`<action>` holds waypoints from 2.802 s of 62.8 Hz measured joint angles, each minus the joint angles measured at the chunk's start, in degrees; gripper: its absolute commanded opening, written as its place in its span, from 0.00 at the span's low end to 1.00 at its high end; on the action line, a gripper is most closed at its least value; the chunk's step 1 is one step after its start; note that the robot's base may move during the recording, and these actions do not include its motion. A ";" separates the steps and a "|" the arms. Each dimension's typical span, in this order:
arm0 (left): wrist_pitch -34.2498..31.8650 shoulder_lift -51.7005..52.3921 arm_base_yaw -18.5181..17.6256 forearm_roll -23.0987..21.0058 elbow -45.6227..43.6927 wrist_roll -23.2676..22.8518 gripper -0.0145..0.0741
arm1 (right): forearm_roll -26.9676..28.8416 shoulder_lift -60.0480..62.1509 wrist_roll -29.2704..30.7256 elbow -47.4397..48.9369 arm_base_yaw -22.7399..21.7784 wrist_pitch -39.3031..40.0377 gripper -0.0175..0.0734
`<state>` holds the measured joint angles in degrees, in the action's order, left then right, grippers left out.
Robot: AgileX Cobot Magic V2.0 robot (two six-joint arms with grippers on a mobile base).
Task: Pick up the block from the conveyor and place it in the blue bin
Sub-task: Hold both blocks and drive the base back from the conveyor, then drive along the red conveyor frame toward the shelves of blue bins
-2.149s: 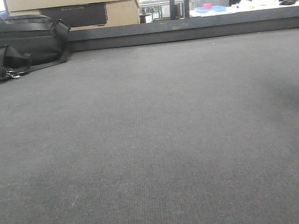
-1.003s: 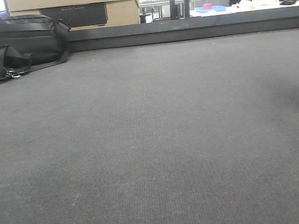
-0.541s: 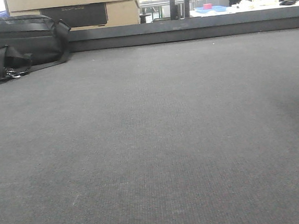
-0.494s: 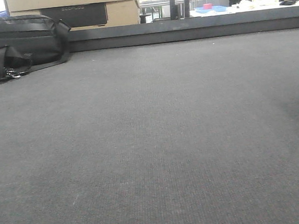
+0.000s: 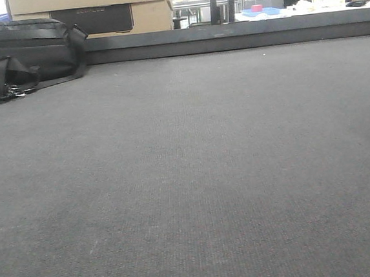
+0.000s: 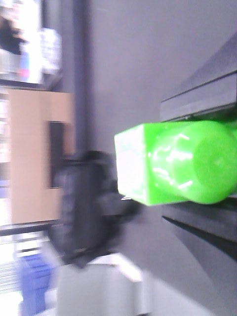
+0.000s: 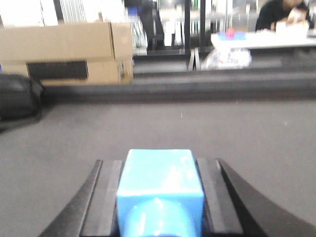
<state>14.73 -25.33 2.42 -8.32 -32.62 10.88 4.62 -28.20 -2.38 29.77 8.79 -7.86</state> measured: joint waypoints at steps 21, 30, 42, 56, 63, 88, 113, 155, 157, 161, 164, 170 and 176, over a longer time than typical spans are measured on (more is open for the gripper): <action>-0.01 7.98 0.00 0.00 0.00 0.00 0.04 | 0.00 3.59 0.00 0.00 0.00 0.03 0.01; -0.01 7.97 0.00 0.00 0.00 0.00 0.04 | -0.04 3.59 0.00 0.00 0.00 0.03 0.01; -0.01 7.97 0.00 0.00 0.00 0.00 0.04 | -0.04 3.59 0.00 0.00 0.00 0.03 0.01; -0.01 7.97 0.00 0.00 0.00 0.00 0.04 | -0.04 3.59 0.00 0.00 0.00 0.03 0.01; -0.01 7.97 0.00 0.00 0.00 0.00 0.04 | -0.04 3.59 0.00 0.00 0.00 0.03 0.01; -0.01 7.97 0.00 0.00 0.00 0.00 0.04 | -0.04 3.59 0.00 0.00 0.00 0.03 0.01; -0.01 7.97 0.00 0.00 0.00 0.00 0.04 | -0.04 3.59 0.12 0.00 0.00 0.03 0.01; -0.12 8.23 0.00 0.00 0.00 0.00 0.04 | -0.04 3.59 0.12 0.00 0.00 0.13 0.01; -0.12 8.23 0.00 0.00 0.00 0.00 0.04 | -0.04 3.59 0.12 0.00 0.00 0.13 0.01; -0.12 8.23 0.00 0.00 0.00 0.00 0.04 | -0.04 3.59 0.12 0.00 0.00 0.13 0.01; -0.12 8.23 0.00 0.00 0.00 0.00 0.04 | -0.04 3.59 0.12 0.00 0.00 0.13 0.01; -0.12 8.23 0.00 0.00 0.00 0.00 0.04 | -0.04 3.59 0.12 0.00 0.00 0.13 0.01; -0.12 8.23 0.00 -0.03 0.00 0.00 0.04 | -0.04 3.59 0.12 0.00 0.00 0.13 0.01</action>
<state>14.61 -17.10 2.42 -8.36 -32.62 10.88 4.58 -24.61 -2.26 29.77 8.79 -7.74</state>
